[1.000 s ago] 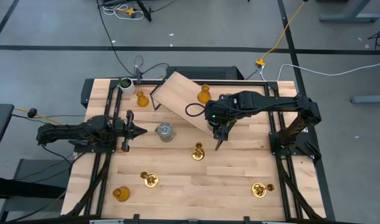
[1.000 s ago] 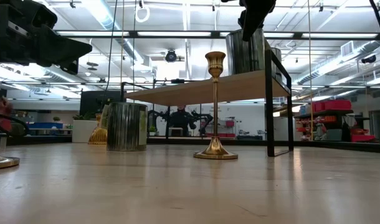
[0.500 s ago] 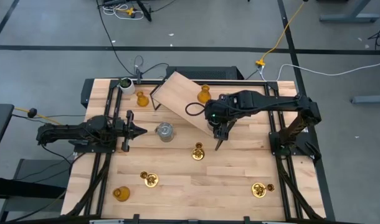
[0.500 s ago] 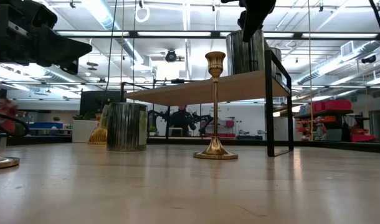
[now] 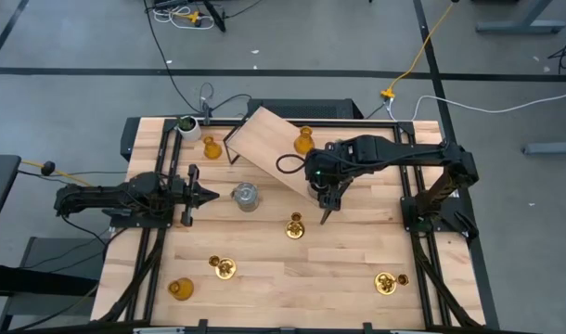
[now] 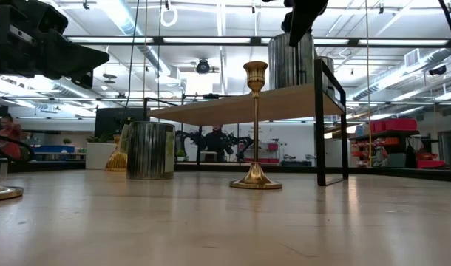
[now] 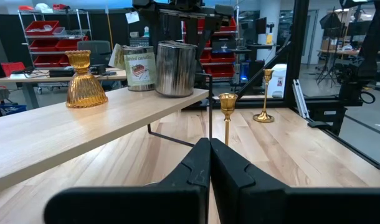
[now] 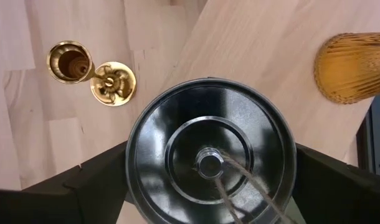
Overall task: Pick & Place candle stick holders
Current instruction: Put the bottom scented candle on the shelf aligned with the other scented candle
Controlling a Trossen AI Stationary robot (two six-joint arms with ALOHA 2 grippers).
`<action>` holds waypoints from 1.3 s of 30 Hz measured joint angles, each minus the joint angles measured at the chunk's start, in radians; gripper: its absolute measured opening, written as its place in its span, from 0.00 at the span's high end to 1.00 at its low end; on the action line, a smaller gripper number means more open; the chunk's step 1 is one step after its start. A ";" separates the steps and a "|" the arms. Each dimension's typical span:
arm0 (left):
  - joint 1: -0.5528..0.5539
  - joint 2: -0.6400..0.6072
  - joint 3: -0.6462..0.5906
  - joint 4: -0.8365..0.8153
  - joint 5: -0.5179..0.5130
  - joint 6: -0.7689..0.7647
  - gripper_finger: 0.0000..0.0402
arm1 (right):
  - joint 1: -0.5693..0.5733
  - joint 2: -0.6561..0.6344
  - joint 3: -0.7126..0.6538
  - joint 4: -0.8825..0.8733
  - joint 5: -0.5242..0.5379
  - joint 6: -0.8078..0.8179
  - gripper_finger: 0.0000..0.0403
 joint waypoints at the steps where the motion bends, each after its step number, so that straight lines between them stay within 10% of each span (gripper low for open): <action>1: 0.000 0.000 0.000 0.000 0.000 0.000 0.97 | 0.000 0.000 0.000 0.000 0.001 0.000 0.03; 29: 0.000 0.000 0.000 0.000 0.000 0.000 0.97 | 0.005 -0.094 0.000 0.027 0.016 -0.014 0.02; 39: 0.000 0.000 0.000 0.000 0.000 0.000 0.97 | 0.003 -0.124 0.000 -0.002 0.014 -0.040 0.19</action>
